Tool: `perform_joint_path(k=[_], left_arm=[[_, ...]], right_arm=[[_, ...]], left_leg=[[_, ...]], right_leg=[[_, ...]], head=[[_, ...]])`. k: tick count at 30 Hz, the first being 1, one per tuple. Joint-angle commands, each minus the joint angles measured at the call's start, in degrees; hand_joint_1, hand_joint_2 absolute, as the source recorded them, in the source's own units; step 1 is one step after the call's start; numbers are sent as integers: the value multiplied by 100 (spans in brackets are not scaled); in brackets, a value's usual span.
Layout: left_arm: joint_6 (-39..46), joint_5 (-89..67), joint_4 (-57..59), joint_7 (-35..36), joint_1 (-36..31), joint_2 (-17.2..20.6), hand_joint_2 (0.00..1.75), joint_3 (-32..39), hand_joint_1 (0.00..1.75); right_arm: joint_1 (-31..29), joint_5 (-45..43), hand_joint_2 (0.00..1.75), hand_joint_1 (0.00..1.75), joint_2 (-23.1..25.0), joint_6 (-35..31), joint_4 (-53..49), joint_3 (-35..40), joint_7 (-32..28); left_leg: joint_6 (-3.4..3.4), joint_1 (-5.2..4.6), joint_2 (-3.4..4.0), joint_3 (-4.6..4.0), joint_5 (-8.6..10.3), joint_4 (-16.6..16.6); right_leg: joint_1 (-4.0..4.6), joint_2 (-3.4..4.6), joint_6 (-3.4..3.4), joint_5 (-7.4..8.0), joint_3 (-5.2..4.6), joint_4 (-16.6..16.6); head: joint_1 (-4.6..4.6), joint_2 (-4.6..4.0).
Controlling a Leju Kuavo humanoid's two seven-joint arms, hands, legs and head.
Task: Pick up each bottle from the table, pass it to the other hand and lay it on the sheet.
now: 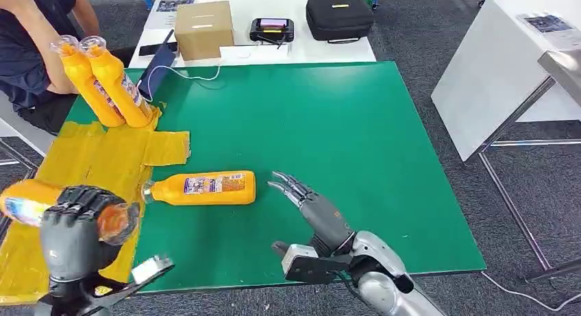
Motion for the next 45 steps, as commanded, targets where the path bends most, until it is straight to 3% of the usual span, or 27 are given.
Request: perform_joint_path(k=[1,4,6,9,15,19,20,21,24,27,28,35,38,41,44,45], left_arm=[[-650,-546,2290,1536,-670,2012,175,-1481,175],[-912,-468,2807,1432,-760,1822,175,-1450,175],[-1164,601,3144,385,-745,1654,175,-1070,175],[-1404,832,3382,-39,-660,1675,175,-981,175],[-1464,867,3401,-62,-642,1716,175,-996,175],[-2024,1631,3590,-480,-673,1916,175,-1010,175],[-2079,1926,3597,-650,-634,1931,175,-954,115],[-2138,2090,3590,-620,-585,1932,0,-829,0],[-2316,2454,3419,-633,-143,2179,0,-408,0],[-2372,2803,3220,-1212,480,2292,0,429,0],[-2413,2784,3182,-1297,524,2261,0,543,0],[-2594,2904,2990,-1597,679,2069,0,1118,0],[-2728,3020,2983,-1809,624,1932,0,1311,0],[-3009,3323,2932,-2142,519,1734,0,1475,0],[-3292,3328,2720,-2281,199,1360,0,1317,0],[-3411,3292,2703,-2136,-44,1266,0,972,0]], right_arm=[[-570,-156,0,0,22,244,401,215,-24],[-592,-185,0,0,21,273,485,205,-17],[-668,-204,0,0,4,333,616,206,6],[-762,-221,0,0,22,384,769,179,19],[-799,-223,0,0,33,399,788,188,20],[-937,-251,0,0,60,475,907,229,27],[-998,-255,0,0,109,502,980,260,30],[-1047,-262,0,0,171,522,1046,290,40],[-1376,-292,0,0,557,635,1391,558,81],[-1927,-436,0,0,1105,650,1978,969,276],[-1977,-458,0,0,1147,626,2038,1006,299],[-2195,-576,0,0,1211,618,2157,1183,286],[-2195,-608,0,0,1172,593,2172,1215,299],[-2146,-612,0,0,1102,559,2141,1201,307],[-1832,-552,0,0,567,416,1756,1006,296],[-1537,-516,0,0,141,320,1446,800,207]], left_leg=[[-8,-3,-11,21,4,-14],[-20,7,-38,36,9,-18],[-20,12,-10,24,11,-14],[-19,13,0,34,3,-13],[-22,6,2,20,7,-10],[-25,15,4,23,3,-6],[-24,15,6,19,4,-5],[-23,13,10,18,5,-6],[-24,14,25,19,4,-5],[-31,22,77,21,-5,-3],[-36,25,90,32,-11,-3],[-42,36,46,15,5,-3],[-48,40,46,31,-1,-4],[-47,38,19,27,6,-8],[-46,37,6,31,8,-11],[-42,34,-11,24,17,-16]], right_leg=[[-6,19,-11,-3,15,-2],[-1,17,-19,-7,26,-7],[3,26,-12,-2,15,-7],[1,51,-12,-2,29,-7],[-1,38,-13,-2,14,0],[7,58,-18,-3,14,2],[7,52,-15,-2,11,3],[6,49,-13,-1,9,4],[7,63,-14,1,5,10],[16,116,-18,5,-2,18],[17,145,-24,2,1,23],[24,81,-34,-12,-12,27],[26,110,-40,-15,4,27],[24,83,-39,-16,6,25],[22,72,-38,-19,14,20],[21,37,-31,-15,16,13]], head=[[0,0],[-2,0],[-2,0],[0,0],[-2,0],[0,0],[0,0],[0,0],[-2,0],[4,0],[4,0],[2,0],[2,0],[0,0],[0,0],[2,0]])
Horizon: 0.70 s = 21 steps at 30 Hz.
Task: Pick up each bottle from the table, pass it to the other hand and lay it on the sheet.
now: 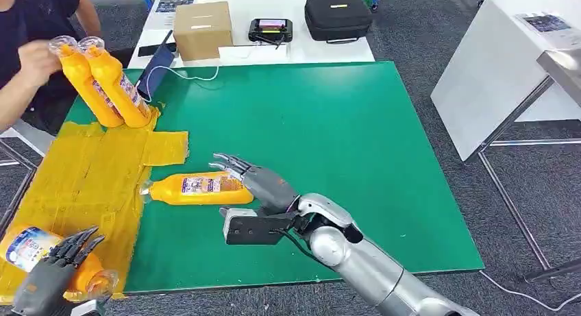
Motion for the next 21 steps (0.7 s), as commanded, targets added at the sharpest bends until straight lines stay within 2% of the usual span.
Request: perform_joint_path(k=[1,2,3,4,6,8,9,11,19,21], left_arm=[[-724,253,-135,-75,-722,-942,0,-328,0],[-706,315,-50,46,-875,-935,0,-558,0],[-677,535,24,113,-982,-871,0,-793,0],[-652,580,57,147,-1011,-842,0,-860,0],[-614,638,54,155,-968,-780,0,-872,0],[-589,675,29,145,-915,-743,0,-849,0],[-589,675,29,145,-915,-743,0,-849,0],[-598,812,9,58,-877,-735,0,-822,0],[-814,1204,2,-144,-765,-786,0,-643,0],[-1355,1981,-26,-375,-836,-1038,0,-430,0]], right_arm=[[533,87,0,0,-1269,-311,-412,-277,-238],[721,107,0,0,-1440,-292,-566,-434,-362],[908,192,0,0,-1508,-230,-681,-627,-451],[963,226,0,0,-1511,-208,-718,-672,-476],[962,273,0,0,-1442,-180,-723,-677,-460],[924,303,0,0,-1375,-161,-698,-657,-430],[924,303,0,0,-1375,-161,-698,-657,-430],[910,326,0,0,-1321,-143,-657,-657,-395],[710,368,0,0,-1151,-66,-470,-576,-344],[673,366,0,0,-1146,-65,-404,-565,-325]], left_leg=[[4,4,-70,30,4,-19],[6,2,-92,30,10,-20],[6,-3,-86,31,9,-11],[8,0,-118,37,11,-15],[7,-3,-135,27,6,-7],[2,-2,-92,3,1,-4],[1,-6,-86,7,-8,-3],[-3,-7,-53,9,-8,-2],[-5,7,-32,13,-7,2],[-2,3,-29,1,0,1]], right_leg=[[-3,-13,-1,-6,48,-29],[-6,-46,2,-8,49,-33],[-10,-56,2,-12,-15,-23],[-9,-73,0,-15,2,-32],[-11,-87,-5,-16,2,-28],[-6,-43,-6,-1,0,-24],[-9,-29,-3,0,34,-21],[-8,-16,-14,11,23,-18],[5,12,-19,10,14,-15],[4,-2,-15,14,4,-14]], head=[[-2,0],[-2,0],[0,0],[2,0],[4,0],[7,0],[2,0],[2,0],[0,0],[2,0]])
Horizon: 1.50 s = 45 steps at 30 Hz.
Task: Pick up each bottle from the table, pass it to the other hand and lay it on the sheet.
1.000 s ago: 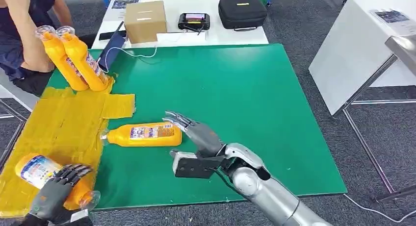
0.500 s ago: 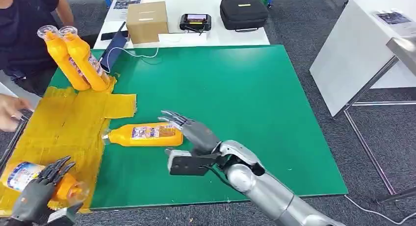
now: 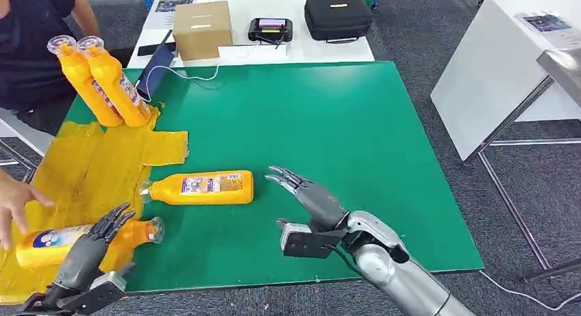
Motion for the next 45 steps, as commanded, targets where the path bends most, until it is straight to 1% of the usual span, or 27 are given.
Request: perform_joint_path(k=[1,2,3,6,7,8,9,10,12,13,14,15,16,19,22,24,29,30,31,33,38,40,41,42,43,44,45], left_arm=[[-1051,1433,81,-372,-177,-633,0,396,0],[-1368,1983,-4,-394,-173,-781,0,591,0],[-1744,2680,-226,-446,-69,-971,0,965,0],[-2728,3780,-831,-446,258,-1227,0,2049,0],[-3327,4346,-919,-446,166,-1397,0,2574,0],[-3594,4309,-857,-446,46,-1479,0,2830,0],[-3700,4238,-829,-446,-20,-1525,0,2933,0],[-3747,4175,-793,-446,-92,-1559,0,2972,0],[-4053,4688,-809,-393,-220,-1717,0,3041,0],[-4146,4936,-869,-228,-255,-1781,0,3009,0],[-4324,5321,-951,-80,-265,-1825,0,2912,0],[-4314,5338,-1036,-65,-261,-1866,0,2855,0],[-4307,5433,-1135,22,-241,-1899,0,2751,0],[-4328,5896,-1475,207,-155,-2048,0,2294,0],[-4265,5890,-1513,224,-146,-2077,0,2226,0],[-4523,6214,-1562,261,-67,-2082,0,2014,0],[-4179,5893,-2107,68,299,-2508,0,1385,0],[-3969,5578,-2175,63,357,-2489,0,1208,0],[-3759,5462,-2213,-59,397,-2453,0,1042,0],[-3759,5462,-2213,-59,397,-2453,0,1042,0],[-3727,5520,-2194,-105,369,-2399,0,1068,0],[-3227,4906,-2318,-243,375,-2507,0,903,0],[-2962,4769,-2377,-302,358,-2599,0,722,0],[-2741,4588,-2389,-104,342,-2612,0,534,0],[-2645,4618,-2344,-120,282,-2658,0,310,0],[-2516,4688,-2286,-118,237,-2640,0,148,0],[-2450,4791,-2201,-40,190,-2687,0,-9,0]], right_arm=[[-306,19,0,0,52,87,295,57,73],[-347,24,0,0,110,86,345,69,86],[-485,56,0,0,336,99,508,142,118],[-1107,244,0,0,1274,116,1266,406,328],[-1420,159,0,0,1642,-59,1633,516,333],[-1639,126,0,0,1819,-165,1858,608,371],[-1717,87,0,0,1864,-194,1922,647,402],[-1753,55,0,0,1860,-207,1928,669,423],[-1833,-16,0,0,1873,-282,1954,638,447],[-1909,-11,0,0,1897,-322,2000,645,462],[-2002,-18,0,0,1944,-343,2070,640,470],[-2042,-5,0,0,1975,-383,2091,623,487],[-2106,28,175,0,2002,-418,2160,625,502],[-2333,65,175,0,2010,-456,2433,581,660],[-2348,52,175,0,1994,-455,2462,565,656],[-2316,0,175,0,1952,-485,2497,505,676],[-1974,-82,175,0,1726,-689,2259,363,508],[-1878,-28,175,0,1646,-806,2104,339,494],[-1804,-24,175,0,1568,-802,1958,310,500],[-1804,-24,175,0,1568,-802,1958,310,500],[-1812,20,175,0,1567,-802,1923,315,518],[-1680,310,175,0,1423,-997,1699,290,630],[-1523,550,175,0,1348,-1179,1508,201,642],[-1359,611,175,0,1295,-1293,1355,84,601],[-1152,586,0,0,1216,-1418,1177,-24,351],[-987,648,0,0,1226,-1592,1104,-166,69],[-837,653,0,0,1227,-1658,1078,-285,54]], left_leg=[[-1,2,-11,15,-6,0],[-1,1,-15,19,-8,1],[0,0,-14,17,-5,-4],[-4,3,36,6,-12,6],[-8,5,51,15,-21,12],[-9,5,64,3,-15,7],[-9,5,69,-2,-10,4],[-15,6,85,8,-15,7],[-14,0,38,2,4,-4],[-21,5,29,12,1,0],[-21,4,21,4,9,-1],[-25,9,15,12,6,1],[-24,11,19,1,7,6],[-21,9,19,-5,10,4],[-21,6,6,-3,13,0],[-23,8,4,3,11,0],[-21,5,-9,11,9,-4],[-21,5,0,-2,13,-2],[-21,8,-16,10,7,-1],[-21,6,-12,-1,12,-1],[-25,7,-6,2,8,0],[-24,5,0,-7,12,0],[-25,8,-17,2,10,0],[-22,8,-23,-4,12,1],[-22,10,-25,-3,14,-1],[-21,9,-32,1,12,-1],[-20,9,-33,1,14,-2]], right_leg=[[-4,36,-5,-4,15,-2],[-6,43,-6,-5,18,0],[-6,37,-5,-3,17,-4],[-2,77,-8,5,-2,5],[-1,111,-14,1,2,12],[1,108,-12,8,-8,12],[3,102,-11,10,-11,12],[2,137,-18,7,-12,21],[-2,76,-9,2,-19,18],[-1,89,-16,-5,-11,21],[0,66,-13,-6,-17,20],[2,74,-16,-11,-10,23],[5,70,-13,-8,-17,27],[3,66,-11,-5,-19,28],[0,49,-10,-7,-14,24],[2,55,-13,-8,-7,22],[-1,48,-10,-11,6,16],[2,39,-8,-5,-8,17],[2,44,-9,-13,9,14],[2,32,-8,-9,-6,16],[2,57,-14,-10,-5,21],[3,44,-11,-6,-16,20],[4,46,-14,-11,-3,19],[5,30,-10,-11,-7,17],[7,22,-9,-10,-7,14],[4,25,-9,-13,0,14],[5,18,-8,-11,0,12]], head=[[2,0],[2,0],[0,0],[2,0],[4,0],[4,0],[4,0],[2,0],[0,0],[-2,0],[0,0],[-2,0],[2,0],[2,0],[2,0],[2,0],[2,0],[0,0],[0,0],[2,0],[2,0],[0,0],[0,0],[0,0],[0,0],[0,0],[2,0]])
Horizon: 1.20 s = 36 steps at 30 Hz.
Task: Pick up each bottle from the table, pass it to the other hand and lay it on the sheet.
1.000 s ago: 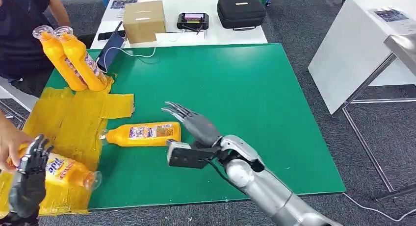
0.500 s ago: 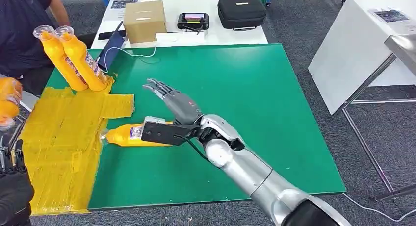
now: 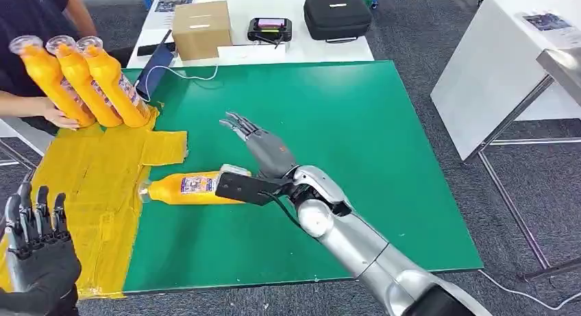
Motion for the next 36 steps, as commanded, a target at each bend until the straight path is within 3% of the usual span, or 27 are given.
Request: perform_joint_path(k=[1,5,15,20,21,24,26,29,32,36], left_arm=[[900,-256,196,130,-278,-314,0,-1325,0],[1085,-241,581,49,-656,-235,0,-1731,0],[1133,-286,546,108,-651,-171,0,-1729,0],[1281,-411,602,185,-689,-178,0,-1847,0],[1261,-420,632,184,-692,-190,0,-1883,0],[1351,-476,695,350,-802,-345,0,-2276,0],[1576,-435,649,327,-803,-301,0,-2486,0],[1688,-297,556,286,-701,-212,0,-2457,0],[1601,-228,629,301,-688,-182,0,-2412,0],[1731,-382,493,284,-469,-198,0,-2389,0]], right_arm=[[824,311,0,0,-508,-604,-707,-548,-524],[702,430,0,0,-585,-405,-656,-563,-428],[676,447,0,0,-564,-364,-653,-567,-400],[600,739,0,0,-811,-31,-940,-498,-98],[647,691,175,0,-903,45,-1001,-526,-51],[1287,692,175,0,-1699,208,-1616,-894,105],[1527,647,175,0,-1834,355,-1736,-1142,62],[1243,621,175,0,-1679,571,-1274,-1153,72],[703,547,175,0,-1420,724,-620,-997,80],[897,499,175,0,-1396,631,-792,-953,10]], left_leg=[[2,6,-71,19,-2,-6],[2,-8,-54,7,3,-5],[-2,-3,-30,17,-6,-4],[-1,-4,-36,14,-7,3],[1,-7,-23,2,-1,-1],[3,-2,-64,14,-3,-1],[4,-4,-84,10,4,-3],[4,-6,-89,15,-6,3],[2,-20,-23,6,-13,3],[2,-19,-22,2,-6,-2]], right_leg=[[-2,-17,-2,-14,42,-14],[-14,-14,-2,-7,23,-6],[-9,20,-4,-5,26,-5],[-11,18,-3,-8,23,1],[-11,9,1,-1,11,-1],[-10,-6,0,-8,38,-10],[-12,-42,3,-10,31,-17],[-16,-27,1,-13,39,-13],[-21,30,-2,2,19,0],[-15,12,4,5,14,-7]], head=[[0,0],[0,0],[-2,0],[0,0],[0,0],[-2,0],[-2,0],[2,0],[-2,0],[-4,0]])
